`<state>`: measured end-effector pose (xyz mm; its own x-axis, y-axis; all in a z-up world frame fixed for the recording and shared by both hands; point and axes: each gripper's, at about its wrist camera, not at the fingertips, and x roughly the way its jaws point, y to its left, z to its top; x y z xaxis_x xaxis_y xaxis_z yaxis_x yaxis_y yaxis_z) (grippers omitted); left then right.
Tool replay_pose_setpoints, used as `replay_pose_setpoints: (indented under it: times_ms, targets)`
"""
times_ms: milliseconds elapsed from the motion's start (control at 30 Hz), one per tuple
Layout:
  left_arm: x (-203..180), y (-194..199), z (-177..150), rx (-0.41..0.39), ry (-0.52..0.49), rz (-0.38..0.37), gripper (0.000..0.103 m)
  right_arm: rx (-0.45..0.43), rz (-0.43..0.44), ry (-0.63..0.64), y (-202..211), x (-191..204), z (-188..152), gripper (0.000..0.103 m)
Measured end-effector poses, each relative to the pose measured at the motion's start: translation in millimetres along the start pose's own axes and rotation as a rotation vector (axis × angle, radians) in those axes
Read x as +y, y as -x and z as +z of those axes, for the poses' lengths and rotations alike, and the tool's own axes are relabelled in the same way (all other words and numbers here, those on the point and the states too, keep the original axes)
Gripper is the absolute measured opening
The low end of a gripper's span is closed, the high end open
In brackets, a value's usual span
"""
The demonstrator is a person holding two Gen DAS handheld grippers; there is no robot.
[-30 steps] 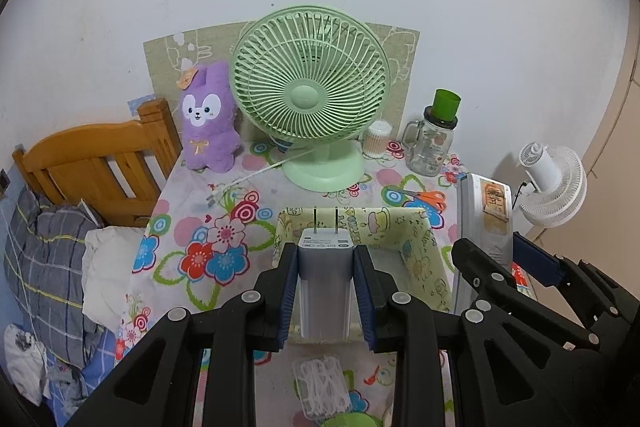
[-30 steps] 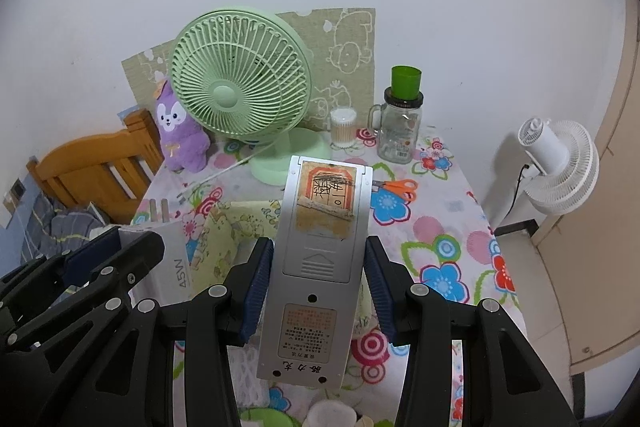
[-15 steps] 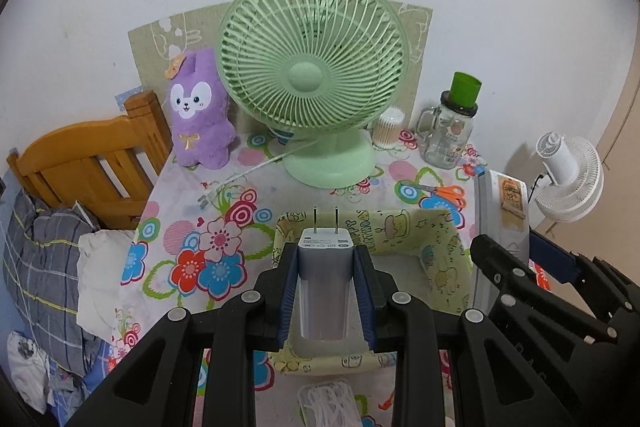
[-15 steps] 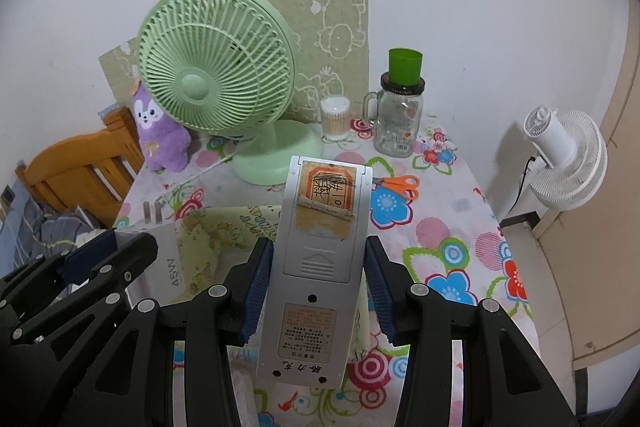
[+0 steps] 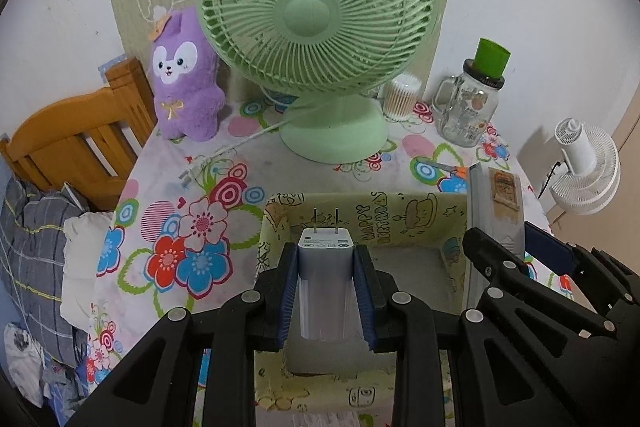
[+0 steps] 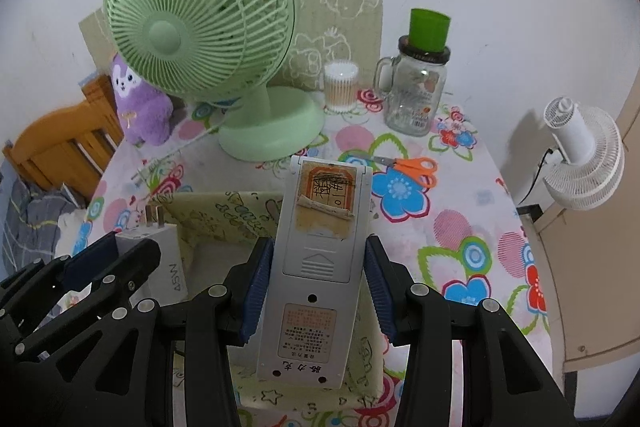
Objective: Organize rigid objects
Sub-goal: 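Lift the power bank and remote and carry both toward the fabric box, then lower the power bank into the box with the left tool while the right tool lowers the remote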
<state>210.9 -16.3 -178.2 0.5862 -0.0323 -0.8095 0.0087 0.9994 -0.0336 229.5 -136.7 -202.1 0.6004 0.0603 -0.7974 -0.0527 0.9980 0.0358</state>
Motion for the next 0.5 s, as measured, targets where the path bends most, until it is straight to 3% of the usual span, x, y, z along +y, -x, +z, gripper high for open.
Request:
replay_pose_setpoints:
  times_ms: [400, 500]
  targets:
    - [-3, -33, -5, 0.088, -0.023, 0.010, 0.027, 0.108, 0.022, 0.003, -37, -2, -7, 0.049]
    - [-2, -40, -10, 0.107, -0.012, 0.004, 0.027, 0.099, 0.010, 0.034, -39, 1, -8, 0.050]
